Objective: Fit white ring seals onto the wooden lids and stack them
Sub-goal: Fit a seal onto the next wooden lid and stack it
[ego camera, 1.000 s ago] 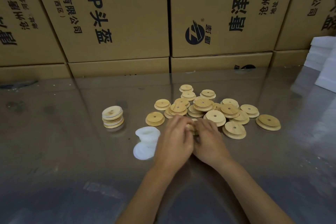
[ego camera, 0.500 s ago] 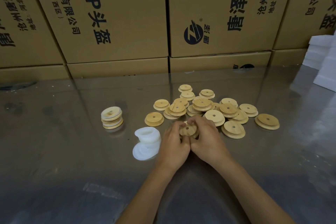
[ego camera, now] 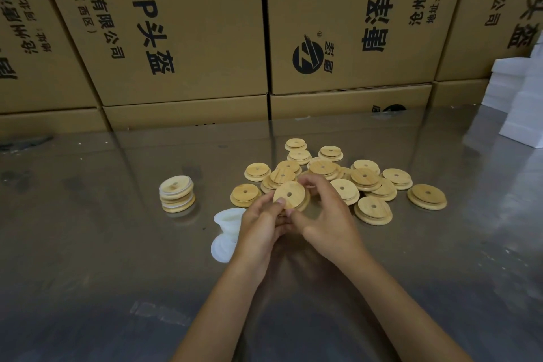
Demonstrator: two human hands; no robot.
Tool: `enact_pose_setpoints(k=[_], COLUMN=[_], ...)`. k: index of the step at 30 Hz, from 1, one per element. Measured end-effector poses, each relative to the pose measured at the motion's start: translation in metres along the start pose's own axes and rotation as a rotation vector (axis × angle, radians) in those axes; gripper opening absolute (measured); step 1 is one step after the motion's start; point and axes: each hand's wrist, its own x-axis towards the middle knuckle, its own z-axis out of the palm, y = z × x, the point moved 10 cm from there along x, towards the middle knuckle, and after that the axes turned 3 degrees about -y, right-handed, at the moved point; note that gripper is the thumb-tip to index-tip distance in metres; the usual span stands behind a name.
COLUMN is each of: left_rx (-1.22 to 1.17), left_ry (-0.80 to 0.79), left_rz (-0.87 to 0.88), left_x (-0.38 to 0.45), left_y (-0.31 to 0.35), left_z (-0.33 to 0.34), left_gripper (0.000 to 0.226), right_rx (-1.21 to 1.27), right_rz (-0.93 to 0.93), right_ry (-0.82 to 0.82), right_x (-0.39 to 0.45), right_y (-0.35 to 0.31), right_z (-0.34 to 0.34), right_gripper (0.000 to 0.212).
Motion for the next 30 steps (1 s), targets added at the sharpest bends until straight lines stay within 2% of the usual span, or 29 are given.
enact_pose_setpoints(k=[2, 6, 9, 14, 17, 19, 21, 23, 25, 27, 30], left_rx=[0.014, 0.021, 0.188, 0.603, 0.788, 0.878, 0.897, 0.917, 0.932, 0.915, 0.851], left_ry=[-0.008, -0.049, -0.031, 0.089, 0.289, 0.451, 0.548, 0.519, 0.452, 0.447, 0.45], left_rz=[0.028, 0.073, 0.145, 0.408, 0.48, 0.416, 0.243, 0.063, -0.037, -0.053, -0.014], left_x=[0.0, -0.002, -0.003, -0.009, -0.013, -0.014, -0.012, -0.007, -0.005, -0.004, -0.004], left_y=[0.005, 0.013, 0.016, 0.049, 0.075, 0.084, 0.081, 0.069, 0.059, 0.058, 0.058], left_z=[0.0, 0.007, 0.009, 0.001, -0.028, -0.059, -0.091, -0.11, -0.113, -0.114, -0.113], left_gripper=[0.028, 0.029, 0.037, 0.034, 0.028, 0.03, 0.033, 0.024, 0.017, 0.022, 0.012], right_rx=[0.175, 0.47, 0.611, 0.637, 0.658, 0.658, 0.65, 0.647, 0.649, 0.647, 0.641], right_rz=[0.111, 0.323, 0.432, 0.53, 0.599, 0.61, 0.606, 0.604, 0.61, 0.617, 0.622], right_ry=[-0.024, -0.067, -0.082, -0.075, -0.063, -0.072, -0.082, -0.084, -0.078, -0.078, -0.084], right_x=[0.0, -0.003, -0.008, -0.01, -0.011, -0.012, -0.011, -0.01, -0.01, -0.01, -0.011], right_y=[0.007, 0.023, 0.032, 0.046, 0.058, 0.06, 0.06, 0.06, 0.061, 0.061, 0.061], right_z=[0.003, 0.011, 0.015, 0.015, 0.015, 0.016, 0.017, 0.018, 0.018, 0.018, 0.018], right_gripper=[0.049, 0.033, 0.031, 0.029, 0.034, 0.036, 0.036, 0.037, 0.038, 0.04, 0.042])
